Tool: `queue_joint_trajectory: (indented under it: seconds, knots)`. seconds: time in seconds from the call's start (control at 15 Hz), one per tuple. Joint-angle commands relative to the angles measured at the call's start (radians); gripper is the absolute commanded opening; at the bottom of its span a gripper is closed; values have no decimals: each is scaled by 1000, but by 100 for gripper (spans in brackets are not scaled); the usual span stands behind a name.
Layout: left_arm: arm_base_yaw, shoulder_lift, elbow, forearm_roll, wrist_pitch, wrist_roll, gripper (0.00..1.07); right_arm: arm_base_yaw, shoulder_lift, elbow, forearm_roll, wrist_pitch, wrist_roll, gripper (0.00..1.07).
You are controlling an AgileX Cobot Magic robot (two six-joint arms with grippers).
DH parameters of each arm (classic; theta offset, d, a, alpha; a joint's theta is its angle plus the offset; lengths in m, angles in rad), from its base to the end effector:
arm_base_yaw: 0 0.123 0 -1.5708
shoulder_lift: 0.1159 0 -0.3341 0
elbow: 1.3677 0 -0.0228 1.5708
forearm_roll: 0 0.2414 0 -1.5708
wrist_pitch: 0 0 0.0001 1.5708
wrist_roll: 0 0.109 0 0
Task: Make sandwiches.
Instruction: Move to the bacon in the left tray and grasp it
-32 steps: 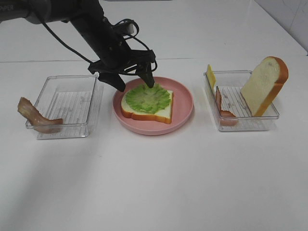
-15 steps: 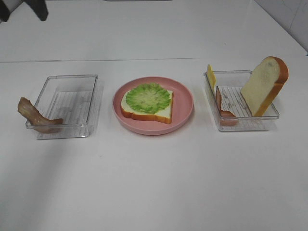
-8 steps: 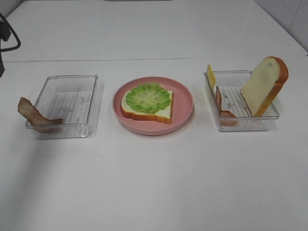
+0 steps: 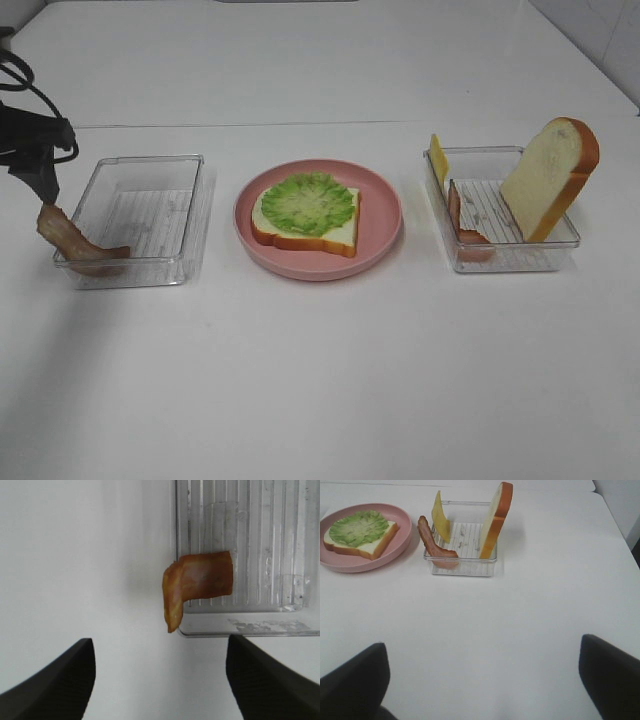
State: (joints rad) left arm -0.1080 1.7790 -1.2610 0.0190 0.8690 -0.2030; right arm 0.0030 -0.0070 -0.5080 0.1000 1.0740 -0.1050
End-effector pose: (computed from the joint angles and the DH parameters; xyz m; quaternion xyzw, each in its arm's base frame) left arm 0.3624 -0.0377 0.2546 -0.0420 0.9899 -0.0130 0.1347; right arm -0.0494 0.0094 0.2656 -0.0486 0.8503 0.0233 0.5235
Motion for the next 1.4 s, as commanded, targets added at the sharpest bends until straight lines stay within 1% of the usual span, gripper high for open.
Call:
queue_joint_trajectory:
  seconds: [0.07,0.2,0.27,0.33,0.4,0.6,0.8,0.87,1.07,1.2,1.27,1.4]
  knots:
    - [3,56,5,-5,-45,-11,69,-4,-6,2,-1,-11,-7,96]
    - [3,85,5,-19,-64,-11,65,-4,-6,2,-1,-11,-7,96]
    - [3,112,5,-27,-90,-11,58,-4,-6,2,-1,-11,-7,96]
    - [3,115,5,-32,-108,-11,56,-4,-6,2,-1,-11,-7,96]
    - [3,118,5,-34,-126,-10,55,-4,-6,2,-1,-11,-7,96]
    - [3,136,5,-34,-126,19,55,-4,-6,2,-1,-11,-7,96]
    - [3,146,5,-41,-124,19,55,-4,-6,2,-1,-11,-7,96]
    - [3,151,5,-41,-124,19,52,-4,-6,2,-1,-11,-7,96]
    - [3,168,5,-41,-126,19,32,-4,-6,2,-1,-11,-7,96]
    - [3,162,5,-41,-129,19,17,-4,-6,2,-1,-11,-7,96]
    - [3,159,-6,-41,-132,19,0,-4,-6,2,-1,-11,-7,96]
    - [3,159,-17,-42,-129,19,0,-4,-6,2,-1,-11,-7,96]
